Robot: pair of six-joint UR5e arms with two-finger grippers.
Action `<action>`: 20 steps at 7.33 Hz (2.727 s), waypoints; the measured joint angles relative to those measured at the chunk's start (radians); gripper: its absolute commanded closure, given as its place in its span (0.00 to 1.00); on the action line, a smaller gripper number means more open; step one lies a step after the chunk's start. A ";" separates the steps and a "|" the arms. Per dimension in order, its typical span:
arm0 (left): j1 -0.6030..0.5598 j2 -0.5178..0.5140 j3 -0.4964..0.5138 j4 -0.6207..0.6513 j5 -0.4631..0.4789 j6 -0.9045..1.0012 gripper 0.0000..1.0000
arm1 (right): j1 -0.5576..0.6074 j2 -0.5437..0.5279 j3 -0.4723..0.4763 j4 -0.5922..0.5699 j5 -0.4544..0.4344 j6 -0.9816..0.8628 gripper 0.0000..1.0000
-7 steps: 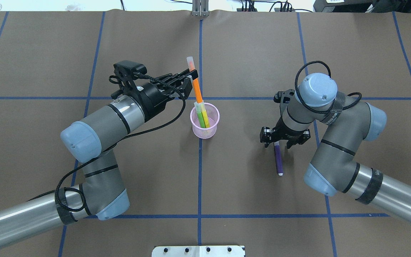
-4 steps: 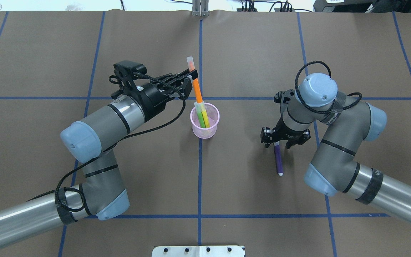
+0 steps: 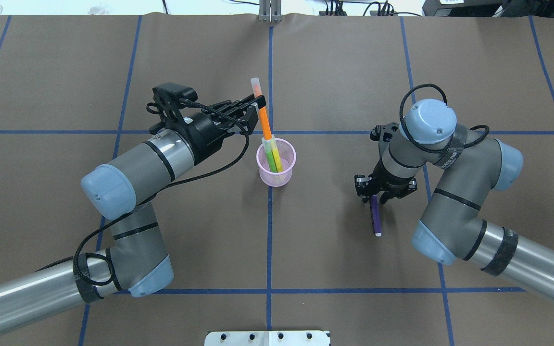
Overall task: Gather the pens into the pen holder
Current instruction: 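Close right gripper on purple marker while left holds orange marker in cup, then lift purple marker upright with right gripper while left releases orange marker, then raise left gripper away from cup while right carries purple marker upward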
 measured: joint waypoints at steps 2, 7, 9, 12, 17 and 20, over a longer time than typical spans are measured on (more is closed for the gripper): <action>0.000 0.001 0.002 -0.001 0.000 0.000 1.00 | 0.006 0.002 0.001 0.001 0.020 -0.003 1.00; 0.001 -0.004 0.022 -0.002 0.004 0.008 1.00 | 0.094 0.016 0.034 0.006 0.064 -0.013 1.00; 0.003 -0.010 0.049 -0.003 0.008 0.010 1.00 | 0.129 0.034 0.049 0.009 0.057 -0.016 1.00; 0.031 -0.042 0.101 -0.005 0.027 0.003 1.00 | 0.160 0.046 0.083 0.012 0.051 -0.017 1.00; 0.068 -0.091 0.171 -0.007 0.053 0.002 1.00 | 0.184 0.047 0.113 0.012 0.048 -0.018 1.00; 0.072 -0.092 0.187 -0.006 0.054 0.001 0.99 | 0.195 0.047 0.136 0.012 0.047 -0.018 1.00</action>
